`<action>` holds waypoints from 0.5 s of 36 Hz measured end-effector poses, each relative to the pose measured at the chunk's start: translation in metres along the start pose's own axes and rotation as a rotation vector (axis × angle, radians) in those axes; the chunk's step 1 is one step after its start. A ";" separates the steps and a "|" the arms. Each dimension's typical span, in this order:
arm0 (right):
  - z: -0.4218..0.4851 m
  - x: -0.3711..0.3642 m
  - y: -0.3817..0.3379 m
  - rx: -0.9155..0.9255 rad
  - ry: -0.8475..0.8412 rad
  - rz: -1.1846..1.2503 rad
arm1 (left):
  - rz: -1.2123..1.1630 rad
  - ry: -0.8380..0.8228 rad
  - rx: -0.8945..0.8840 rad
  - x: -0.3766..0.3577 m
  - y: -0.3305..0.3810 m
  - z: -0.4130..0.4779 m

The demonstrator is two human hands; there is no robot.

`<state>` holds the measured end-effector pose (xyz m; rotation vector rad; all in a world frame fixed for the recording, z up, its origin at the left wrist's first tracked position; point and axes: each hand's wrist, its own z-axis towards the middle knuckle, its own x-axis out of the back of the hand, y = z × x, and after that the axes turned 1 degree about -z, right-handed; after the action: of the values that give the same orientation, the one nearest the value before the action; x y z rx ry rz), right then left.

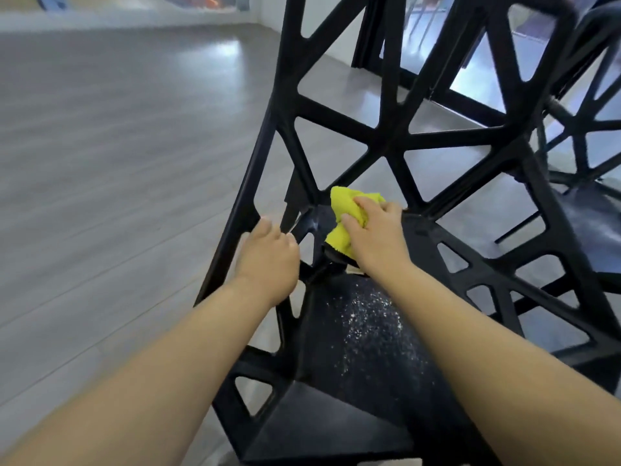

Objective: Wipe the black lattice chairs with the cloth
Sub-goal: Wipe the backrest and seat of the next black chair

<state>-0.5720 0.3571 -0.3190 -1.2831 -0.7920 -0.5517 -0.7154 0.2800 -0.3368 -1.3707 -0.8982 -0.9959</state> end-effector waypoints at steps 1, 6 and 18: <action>0.010 -0.007 -0.001 0.000 -0.013 -0.045 | -0.001 -0.011 0.015 -0.002 0.002 0.003; 0.042 -0.045 -0.011 0.155 -0.133 -0.456 | -0.045 -0.016 0.015 -0.004 0.005 0.010; 0.067 -0.042 0.046 0.160 -0.097 -0.737 | -0.044 0.096 0.090 -0.008 0.005 0.013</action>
<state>-0.5776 0.4301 -0.3743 -0.8482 -1.3731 -0.9901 -0.7127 0.2936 -0.3463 -1.2223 -0.8940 -1.0337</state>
